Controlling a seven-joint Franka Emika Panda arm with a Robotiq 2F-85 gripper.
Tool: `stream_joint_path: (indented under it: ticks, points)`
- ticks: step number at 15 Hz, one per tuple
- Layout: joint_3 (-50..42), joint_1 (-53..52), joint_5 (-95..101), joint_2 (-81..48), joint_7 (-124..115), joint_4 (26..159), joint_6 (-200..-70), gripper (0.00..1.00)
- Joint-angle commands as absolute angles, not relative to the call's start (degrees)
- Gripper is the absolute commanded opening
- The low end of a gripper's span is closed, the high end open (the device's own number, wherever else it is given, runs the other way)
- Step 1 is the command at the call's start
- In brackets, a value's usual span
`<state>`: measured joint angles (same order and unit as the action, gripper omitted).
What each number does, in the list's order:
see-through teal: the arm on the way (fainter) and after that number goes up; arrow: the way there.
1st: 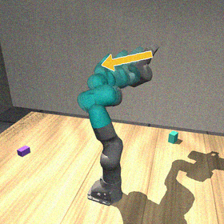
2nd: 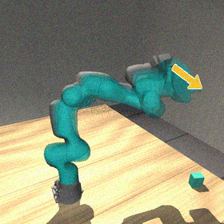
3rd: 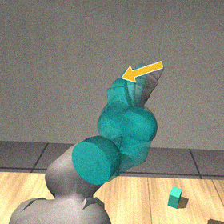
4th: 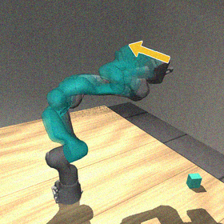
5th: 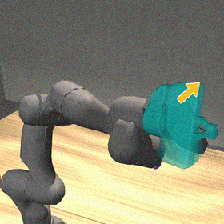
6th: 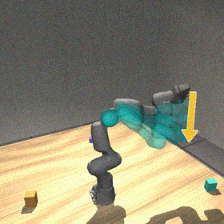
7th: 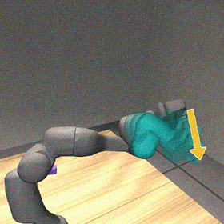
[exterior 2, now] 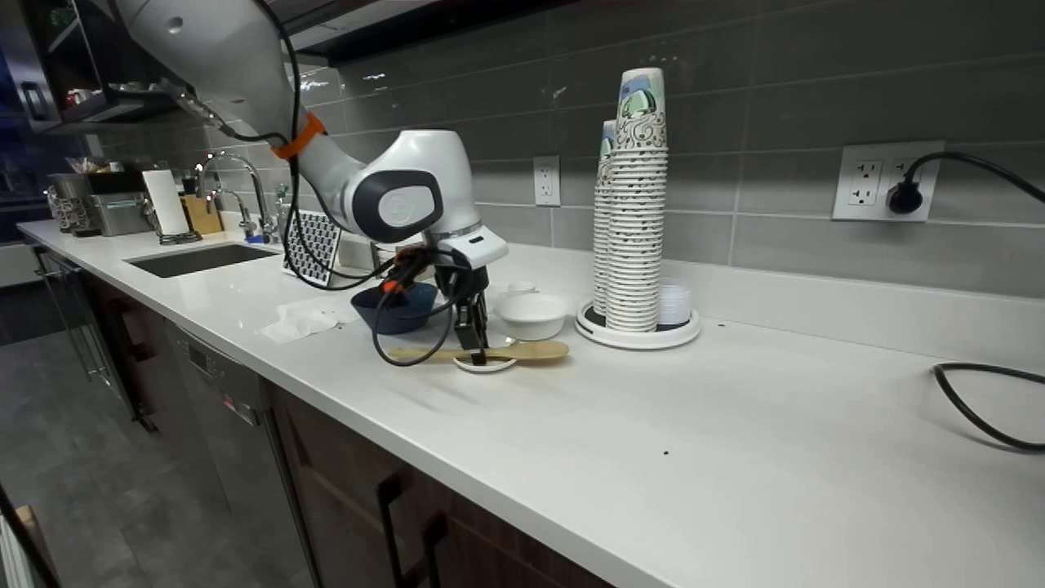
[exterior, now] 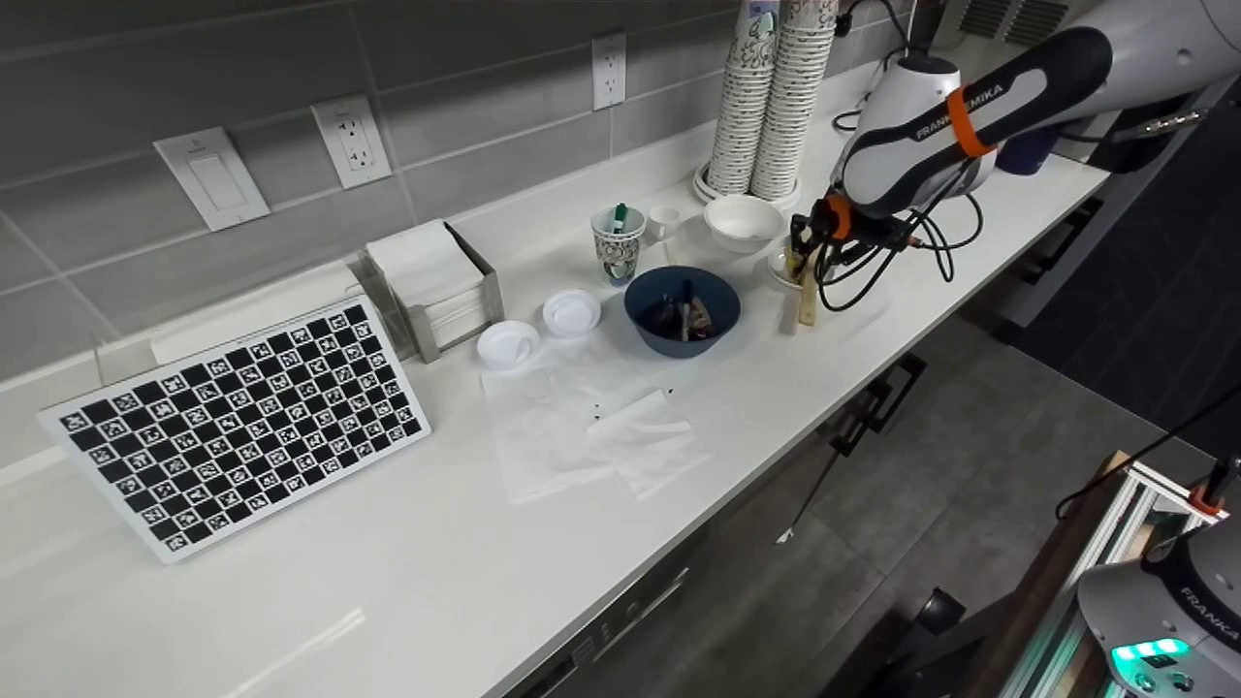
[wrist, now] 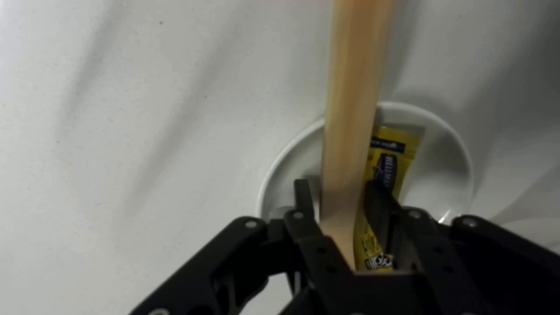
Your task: Move the wooden spoon to the top of the blue bowl.
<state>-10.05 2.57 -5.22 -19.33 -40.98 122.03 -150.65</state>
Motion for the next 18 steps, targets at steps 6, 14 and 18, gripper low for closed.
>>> stream_joint_path:
  ticks: [6,14,18]
  points:
    - [-12.5,0.3,-2.0,-14.9,-42.2,122.6,-146.6,0.06]
    - [-2.8,0.2,-13.2,-3.7,-23.7,123.1,-135.2,0.06]
    - [2.4,-3.1,-15.5,-5.7,-18.9,120.0,-136.0,0.06]
